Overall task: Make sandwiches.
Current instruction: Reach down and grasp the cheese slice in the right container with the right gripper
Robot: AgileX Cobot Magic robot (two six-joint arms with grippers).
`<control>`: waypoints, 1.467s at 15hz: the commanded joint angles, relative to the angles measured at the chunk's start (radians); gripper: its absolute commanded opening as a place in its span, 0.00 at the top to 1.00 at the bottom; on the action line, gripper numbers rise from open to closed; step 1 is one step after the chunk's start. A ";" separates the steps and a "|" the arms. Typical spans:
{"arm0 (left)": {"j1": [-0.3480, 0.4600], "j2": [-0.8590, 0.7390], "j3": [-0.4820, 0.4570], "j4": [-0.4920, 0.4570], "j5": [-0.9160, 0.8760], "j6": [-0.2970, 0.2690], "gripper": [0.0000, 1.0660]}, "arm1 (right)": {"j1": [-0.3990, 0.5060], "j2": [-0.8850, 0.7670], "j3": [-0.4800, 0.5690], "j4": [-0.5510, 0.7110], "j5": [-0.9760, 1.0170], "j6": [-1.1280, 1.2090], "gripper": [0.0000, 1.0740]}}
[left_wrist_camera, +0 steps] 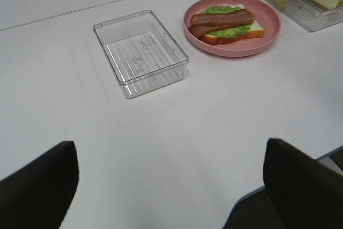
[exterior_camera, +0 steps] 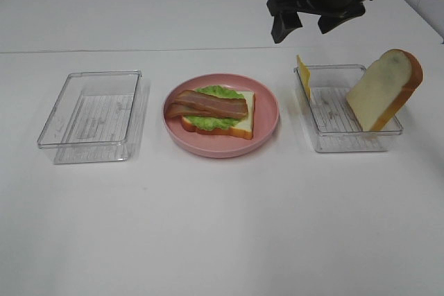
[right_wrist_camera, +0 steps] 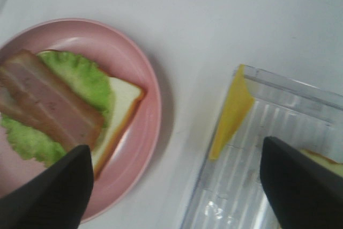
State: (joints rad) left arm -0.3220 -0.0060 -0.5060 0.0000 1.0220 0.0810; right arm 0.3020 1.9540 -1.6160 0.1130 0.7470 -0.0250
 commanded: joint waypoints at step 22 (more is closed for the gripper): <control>0.001 -0.021 0.004 0.000 0.004 0.003 0.18 | -0.074 0.253 -0.122 -0.042 0.017 0.053 0.51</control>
State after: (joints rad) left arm -0.3220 -0.0060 -0.5060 0.0000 1.0220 0.0820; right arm 0.2320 2.2040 -1.7320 0.0760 0.7590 0.0390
